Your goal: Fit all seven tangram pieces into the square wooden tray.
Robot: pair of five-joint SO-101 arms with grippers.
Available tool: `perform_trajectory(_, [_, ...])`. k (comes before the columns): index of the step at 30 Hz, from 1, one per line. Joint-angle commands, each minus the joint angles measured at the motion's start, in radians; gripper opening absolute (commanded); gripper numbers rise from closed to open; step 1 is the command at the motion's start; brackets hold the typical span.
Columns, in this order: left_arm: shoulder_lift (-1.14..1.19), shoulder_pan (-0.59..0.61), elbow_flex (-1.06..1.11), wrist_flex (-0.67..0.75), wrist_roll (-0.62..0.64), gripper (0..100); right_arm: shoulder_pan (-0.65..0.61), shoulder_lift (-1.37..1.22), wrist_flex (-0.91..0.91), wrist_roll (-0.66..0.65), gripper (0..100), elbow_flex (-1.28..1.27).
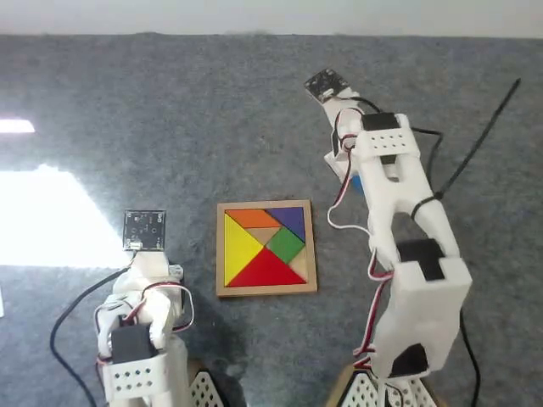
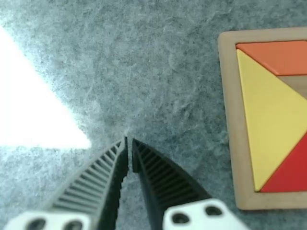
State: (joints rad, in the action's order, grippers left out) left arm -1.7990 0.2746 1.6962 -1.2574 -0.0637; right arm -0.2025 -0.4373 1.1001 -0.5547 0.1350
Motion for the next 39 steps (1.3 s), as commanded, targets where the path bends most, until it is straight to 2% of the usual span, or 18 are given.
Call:
perform_trajectory(1, [-0.018, 0.009, -0.013, -0.003, 0.002, 1, -0.004, -0.039, 0.038, -0.157, 19.9, 0.066])
perform_trajectory(13, [-0.018, 0.009, -0.013, -0.003, 0.002, 1, 0.061, -0.076, -0.002, -0.172, 19.9, 0.077])
perform_trajectory(26, [-0.018, 0.009, -0.013, -0.003, 0.002, 1, 0.030, -0.105, -0.097, -0.184, 19.8, 0.049])
perform_trajectory(39, [-0.018, 0.009, -0.013, -0.003, 0.002, 1, 0.007, -0.179, -0.042, -0.167, 19.5, 0.054])
